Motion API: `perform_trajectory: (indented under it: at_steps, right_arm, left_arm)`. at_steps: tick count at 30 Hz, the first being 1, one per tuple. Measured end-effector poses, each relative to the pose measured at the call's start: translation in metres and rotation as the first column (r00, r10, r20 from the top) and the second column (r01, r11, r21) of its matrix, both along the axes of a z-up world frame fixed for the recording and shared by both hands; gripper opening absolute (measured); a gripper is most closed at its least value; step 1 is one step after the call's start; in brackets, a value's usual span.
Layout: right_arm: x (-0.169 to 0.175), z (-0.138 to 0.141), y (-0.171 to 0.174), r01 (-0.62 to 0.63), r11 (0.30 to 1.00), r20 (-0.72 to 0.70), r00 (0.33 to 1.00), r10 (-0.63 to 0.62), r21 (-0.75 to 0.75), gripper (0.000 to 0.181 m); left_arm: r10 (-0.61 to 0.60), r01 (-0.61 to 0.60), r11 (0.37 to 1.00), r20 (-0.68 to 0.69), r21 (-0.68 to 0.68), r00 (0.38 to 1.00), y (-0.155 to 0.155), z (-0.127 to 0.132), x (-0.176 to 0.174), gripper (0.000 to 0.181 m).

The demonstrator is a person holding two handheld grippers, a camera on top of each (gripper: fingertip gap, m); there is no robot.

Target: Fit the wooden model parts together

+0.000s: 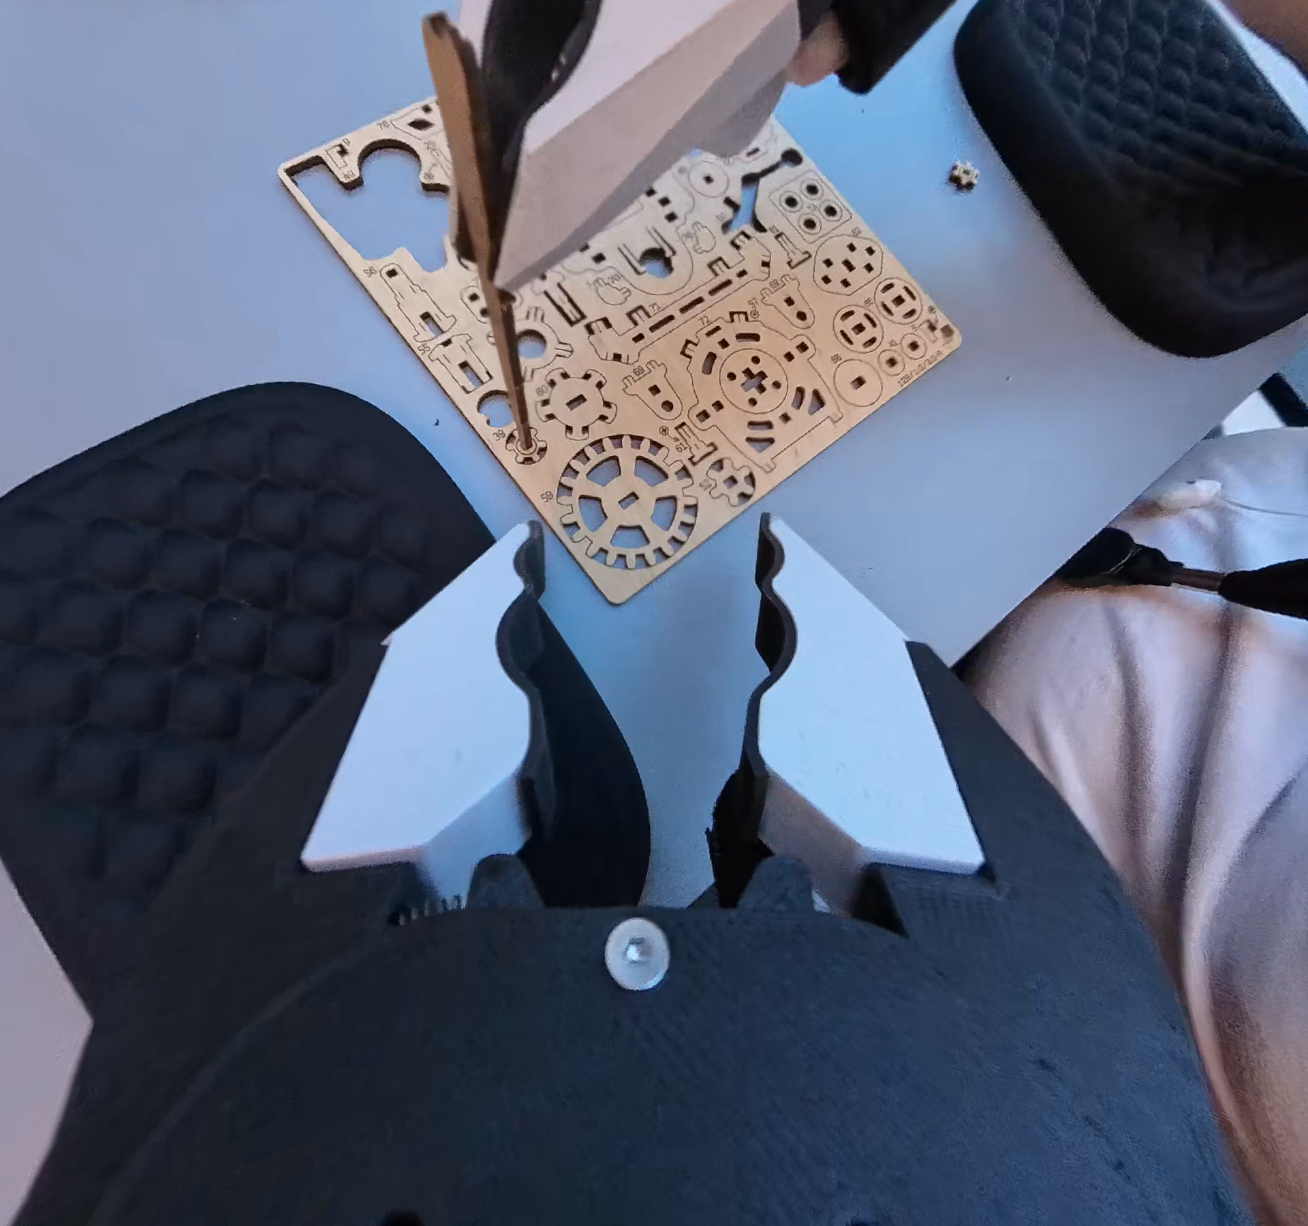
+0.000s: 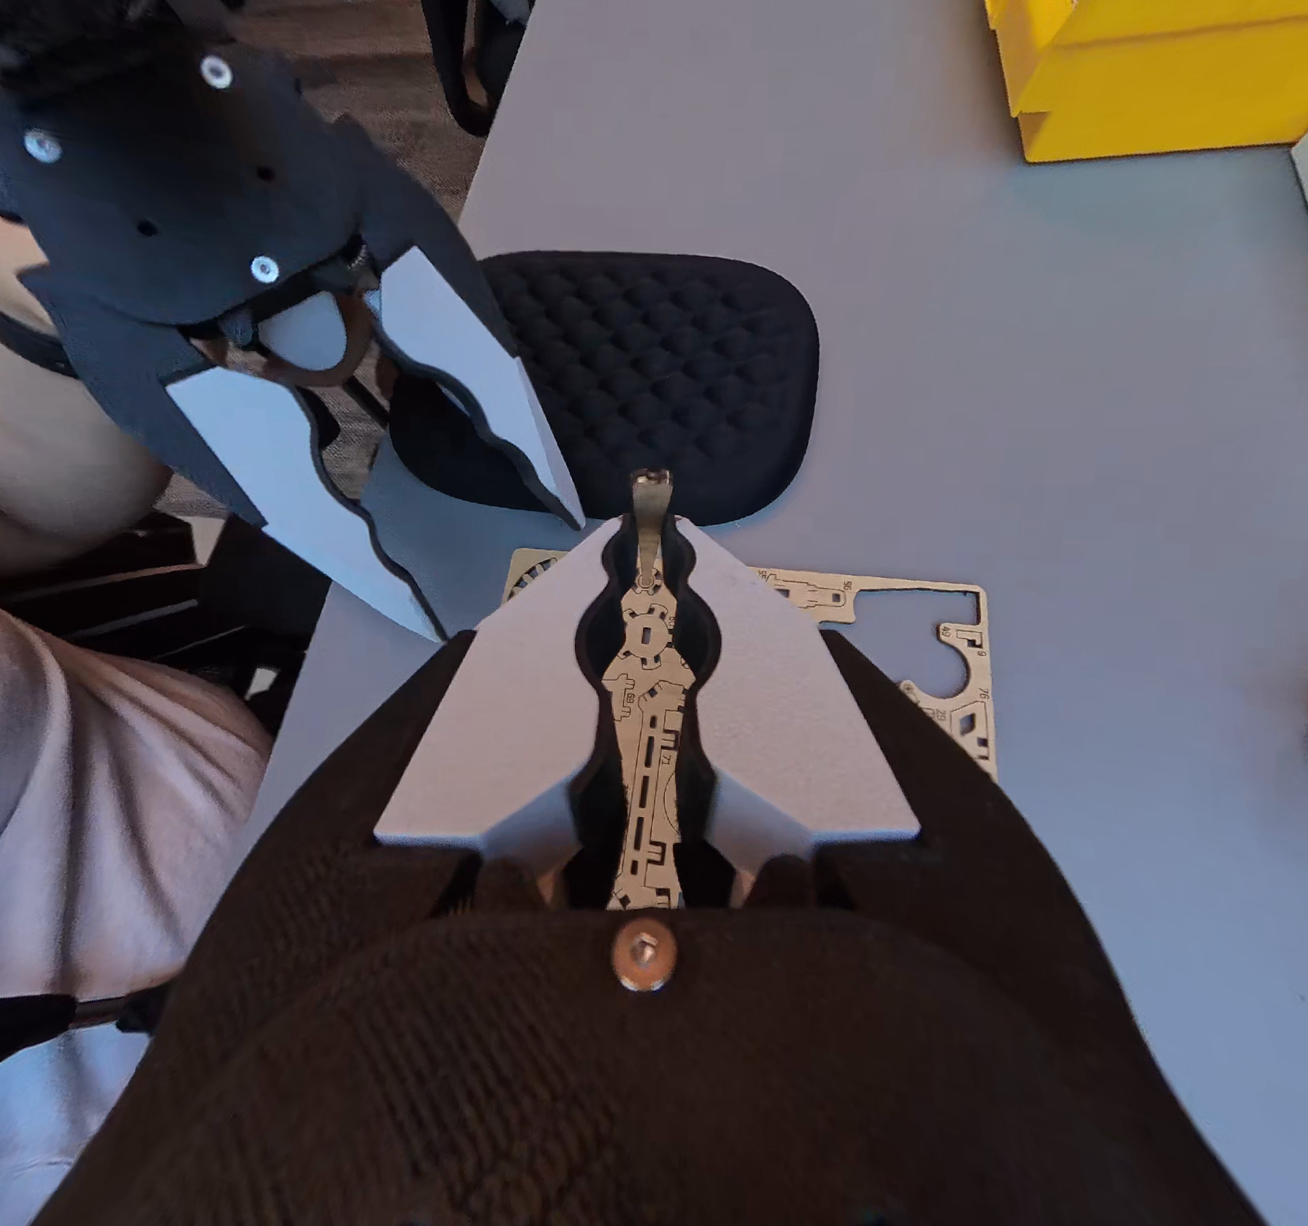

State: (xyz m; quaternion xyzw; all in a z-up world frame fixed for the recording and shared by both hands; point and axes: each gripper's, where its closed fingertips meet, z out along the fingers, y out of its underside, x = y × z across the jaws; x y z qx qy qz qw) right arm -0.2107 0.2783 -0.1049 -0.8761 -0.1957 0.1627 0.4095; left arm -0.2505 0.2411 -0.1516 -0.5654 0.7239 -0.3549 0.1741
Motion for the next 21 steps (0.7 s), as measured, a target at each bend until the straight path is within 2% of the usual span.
perform_trajectory:
  at_steps: [1,4,7,12,17,19,21]
  right_arm:
    - [0.004,0.000,0.000,0.013,1.000,-0.052,0.999,-0.014,-0.018,0.006]
    - [0.015,-0.002,0.001,0.042,0.997,-0.236,0.970,-0.055,-0.061,0.006]
    - [0.018,-0.003,0.001,0.045,0.997,-0.331,0.942,-0.062,-0.057,0.006]
    - [0.016,-0.003,0.000,0.029,0.998,-0.353,0.935,-0.046,-0.054,0.006]
    - [0.019,0.000,-0.001,0.030,0.997,-0.449,0.891,-0.060,-0.074,0.005]
    - [0.021,0.003,-0.003,0.031,0.997,-0.490,0.870,-0.059,-0.064,0.006]
    - [0.023,0.011,-0.007,0.026,0.999,-0.506,0.862,-0.033,-0.021,0.005]
  left_arm:
    - [-0.005,0.006,0.999,-0.008,0.052,1.000,0.002,-0.003,-0.001,0.060]
    - [-0.043,0.045,0.963,-0.013,0.266,0.999,0.009,-0.013,-0.003,0.058]
    - [-0.109,0.104,0.942,-0.003,0.318,0.994,-0.001,-0.015,-0.002,0.052]
    - [-0.041,0.050,0.974,-0.044,0.222,0.998,0.002,-0.019,0.003,0.055]
    - [-0.064,0.066,0.976,-0.019,0.206,0.998,0.000,-0.015,0.001,0.059]
    - [-0.054,0.052,0.993,0.009,0.104,0.999,-0.002,-0.008,0.002,0.061]
    - [-0.023,0.026,0.998,0.036,-0.059,0.999,-0.003,0.004,0.004,0.063]
